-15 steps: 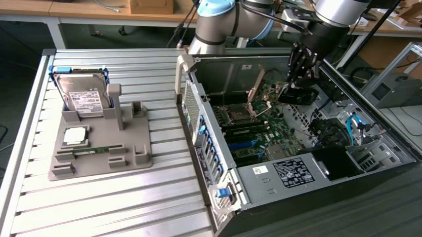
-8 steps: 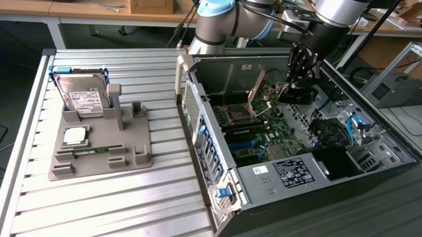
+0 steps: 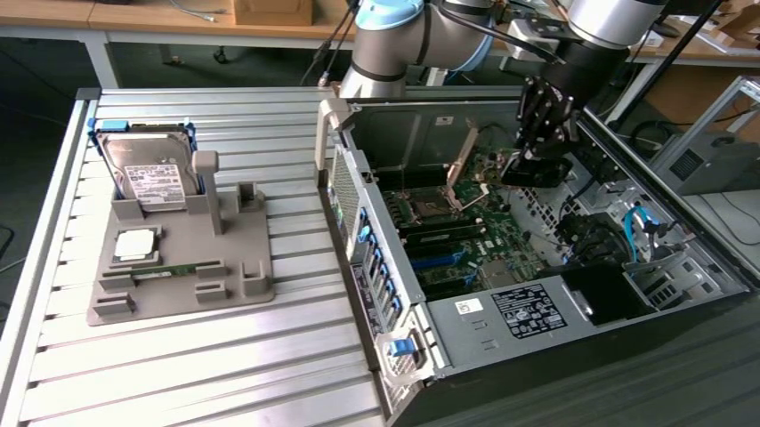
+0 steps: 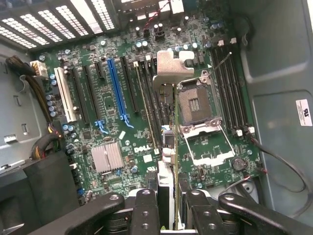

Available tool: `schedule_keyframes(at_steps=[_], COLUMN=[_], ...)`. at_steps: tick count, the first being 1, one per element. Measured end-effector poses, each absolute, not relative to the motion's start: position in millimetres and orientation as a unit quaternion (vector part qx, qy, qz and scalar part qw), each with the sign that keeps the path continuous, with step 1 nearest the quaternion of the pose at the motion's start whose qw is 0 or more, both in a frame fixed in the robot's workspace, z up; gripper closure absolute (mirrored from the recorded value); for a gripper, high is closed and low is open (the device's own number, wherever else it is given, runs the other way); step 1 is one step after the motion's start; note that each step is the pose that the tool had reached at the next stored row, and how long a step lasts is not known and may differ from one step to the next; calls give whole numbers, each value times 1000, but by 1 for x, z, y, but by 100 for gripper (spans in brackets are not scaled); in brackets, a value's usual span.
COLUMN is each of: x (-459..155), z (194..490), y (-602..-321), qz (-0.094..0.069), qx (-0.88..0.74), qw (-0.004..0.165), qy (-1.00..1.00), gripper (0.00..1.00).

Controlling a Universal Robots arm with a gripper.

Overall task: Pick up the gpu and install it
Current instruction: 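Insert the gpu into the slot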

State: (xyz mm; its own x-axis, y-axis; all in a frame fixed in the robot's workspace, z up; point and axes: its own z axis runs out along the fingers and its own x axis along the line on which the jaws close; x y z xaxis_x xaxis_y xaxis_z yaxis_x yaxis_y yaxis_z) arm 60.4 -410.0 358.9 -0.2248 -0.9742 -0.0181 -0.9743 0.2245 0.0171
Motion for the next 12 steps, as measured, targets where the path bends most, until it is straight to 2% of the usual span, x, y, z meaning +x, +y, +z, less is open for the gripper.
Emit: schedule_keyframes(at_steps=[12], x=[60], z=[359], y=[-410], qz=[12], qx=[-643], qw=[1], qy=[766], gripper=[73])
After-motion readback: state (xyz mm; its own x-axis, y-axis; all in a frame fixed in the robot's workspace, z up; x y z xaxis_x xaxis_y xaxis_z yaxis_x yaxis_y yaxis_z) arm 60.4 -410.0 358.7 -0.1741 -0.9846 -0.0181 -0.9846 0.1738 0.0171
